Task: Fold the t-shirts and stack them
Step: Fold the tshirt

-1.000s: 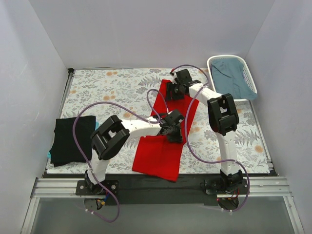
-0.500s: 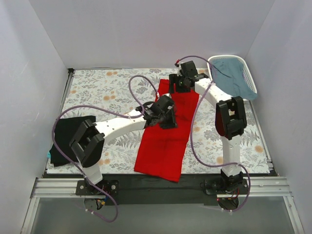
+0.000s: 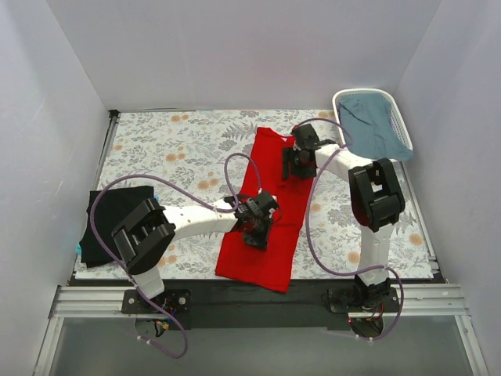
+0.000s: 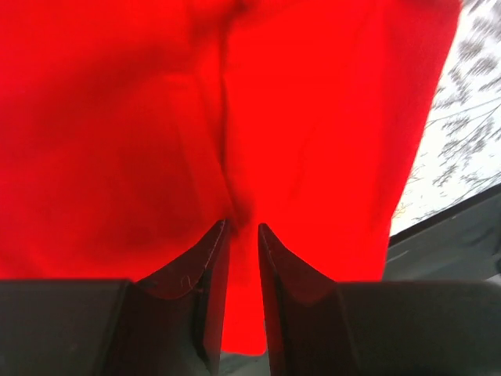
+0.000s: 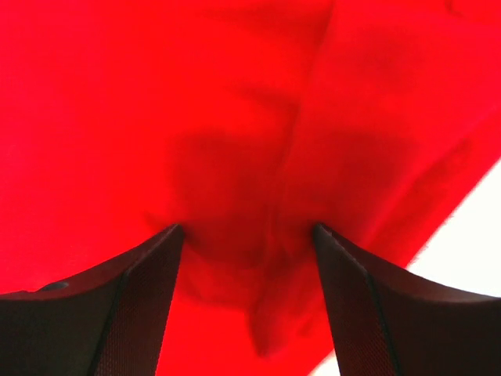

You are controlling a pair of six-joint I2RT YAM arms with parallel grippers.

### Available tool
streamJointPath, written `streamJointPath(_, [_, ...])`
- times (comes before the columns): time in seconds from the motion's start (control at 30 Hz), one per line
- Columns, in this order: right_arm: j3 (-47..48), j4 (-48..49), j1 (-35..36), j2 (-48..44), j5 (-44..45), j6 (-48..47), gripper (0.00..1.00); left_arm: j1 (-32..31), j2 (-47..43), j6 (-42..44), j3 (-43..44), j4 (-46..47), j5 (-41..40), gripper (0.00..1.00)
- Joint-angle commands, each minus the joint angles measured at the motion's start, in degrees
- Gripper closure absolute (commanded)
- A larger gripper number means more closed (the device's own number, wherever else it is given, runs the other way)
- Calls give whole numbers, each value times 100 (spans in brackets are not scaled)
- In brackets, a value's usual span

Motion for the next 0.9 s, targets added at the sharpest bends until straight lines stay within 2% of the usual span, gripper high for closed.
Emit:
streamJointPath(0.0, [464, 161, 13, 466, 298, -35, 25, -141, 114, 117, -36, 286, 174, 80])
streamJointPath(0.23, [1737, -102, -110, 1627, 395, -413, 25, -185, 790, 2, 227, 410, 43, 81])
streamJointPath(0.47, [3495, -568, -312, 2857, 158, -642, 25, -71, 1660, -85, 1149, 357, 270, 81])
streamJointPath(0.67, [4051, -622, -365, 3096, -71, -738, 23, 34, 1864, -332, 1528, 410, 376, 80])
streamJointPath(0.87, [4122, -525, -426, 2781, -527, -712, 21, 43, 1452, -323, 1695, 427, 376, 74])
